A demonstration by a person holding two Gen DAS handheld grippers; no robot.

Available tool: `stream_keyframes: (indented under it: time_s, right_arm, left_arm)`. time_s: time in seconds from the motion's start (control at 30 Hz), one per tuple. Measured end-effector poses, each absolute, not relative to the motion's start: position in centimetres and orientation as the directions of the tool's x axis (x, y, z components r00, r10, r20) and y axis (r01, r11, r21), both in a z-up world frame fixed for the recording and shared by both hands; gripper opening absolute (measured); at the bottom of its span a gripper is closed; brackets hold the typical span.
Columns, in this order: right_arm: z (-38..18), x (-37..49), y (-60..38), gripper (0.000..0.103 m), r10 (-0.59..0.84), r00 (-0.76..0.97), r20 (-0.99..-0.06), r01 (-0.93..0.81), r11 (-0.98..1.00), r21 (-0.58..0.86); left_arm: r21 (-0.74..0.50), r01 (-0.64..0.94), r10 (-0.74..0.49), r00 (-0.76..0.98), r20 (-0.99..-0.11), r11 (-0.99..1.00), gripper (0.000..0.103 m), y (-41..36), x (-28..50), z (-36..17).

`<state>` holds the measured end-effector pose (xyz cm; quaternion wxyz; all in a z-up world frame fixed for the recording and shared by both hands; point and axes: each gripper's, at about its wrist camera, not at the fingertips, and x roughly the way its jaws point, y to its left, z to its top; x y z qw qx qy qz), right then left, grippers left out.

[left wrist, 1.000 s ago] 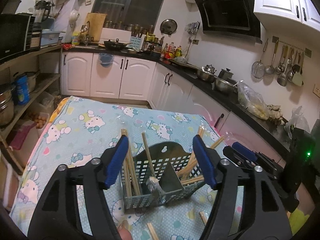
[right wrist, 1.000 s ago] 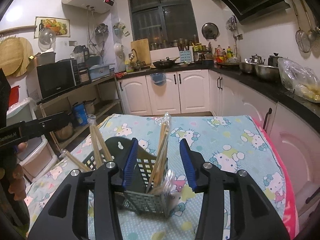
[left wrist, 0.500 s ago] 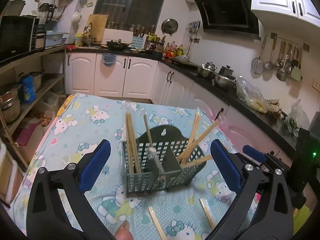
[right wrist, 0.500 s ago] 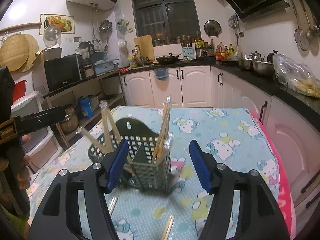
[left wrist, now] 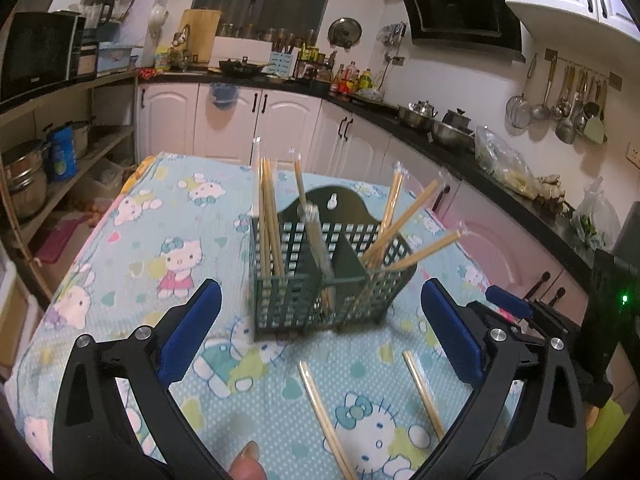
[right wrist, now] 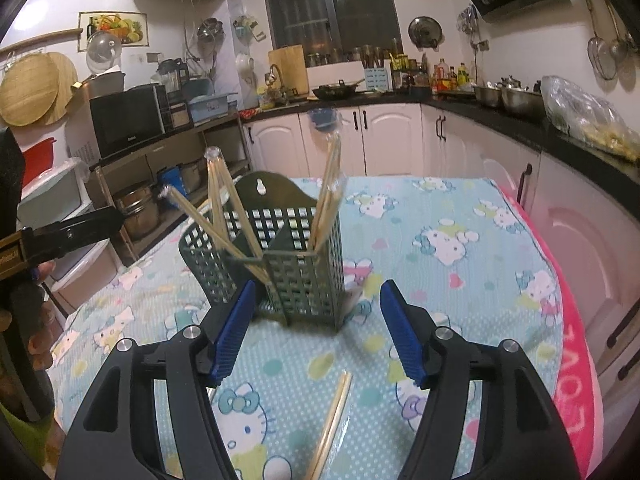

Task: Organize utensils
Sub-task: 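Move the right gripper back toward the loose wrapped chopsticks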

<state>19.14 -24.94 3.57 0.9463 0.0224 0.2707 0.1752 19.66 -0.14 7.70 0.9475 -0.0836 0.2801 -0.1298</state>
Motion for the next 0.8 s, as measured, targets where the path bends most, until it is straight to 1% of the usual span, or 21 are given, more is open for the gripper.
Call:
stream_keyframes:
  time_s: [0.17,0.4,0.57,0.8]
  right_arm:
    - [2.8,18.8,-25.1,0.062,0.34,0.778,-0.528,-0.318,0.938,0.134]
    - [1.3,18.8,-25.0,0.062,0.334,0.752,-0.569,-0.319,0.939,0.13]
    - [-0.1,19.2,-25.0,0.062,0.319,0.723,-0.613,-0.312,0.942,0.122]
    - [-2.7,20.2,-24.4,0.062,0.313,0.653,-0.69,-0.32,0.939,0.124]
  left_arm:
    - [-0.234,0.188,-0.287,0.8,-0.527,0.954,0.091,0.0,18.9,6.6]
    - [-0.234,0.172,-0.279,0.77,-0.573,0.957,0.091,0.4,18.4,4.4]
    - [-0.231,0.151,-0.264,0.746,-0.611,0.961,0.092,0.7,18.5,2.6]
    - [-0.234,0.154,-0.273,0.703,-0.656,0.96,0.091,0.5,18.7,0.2]
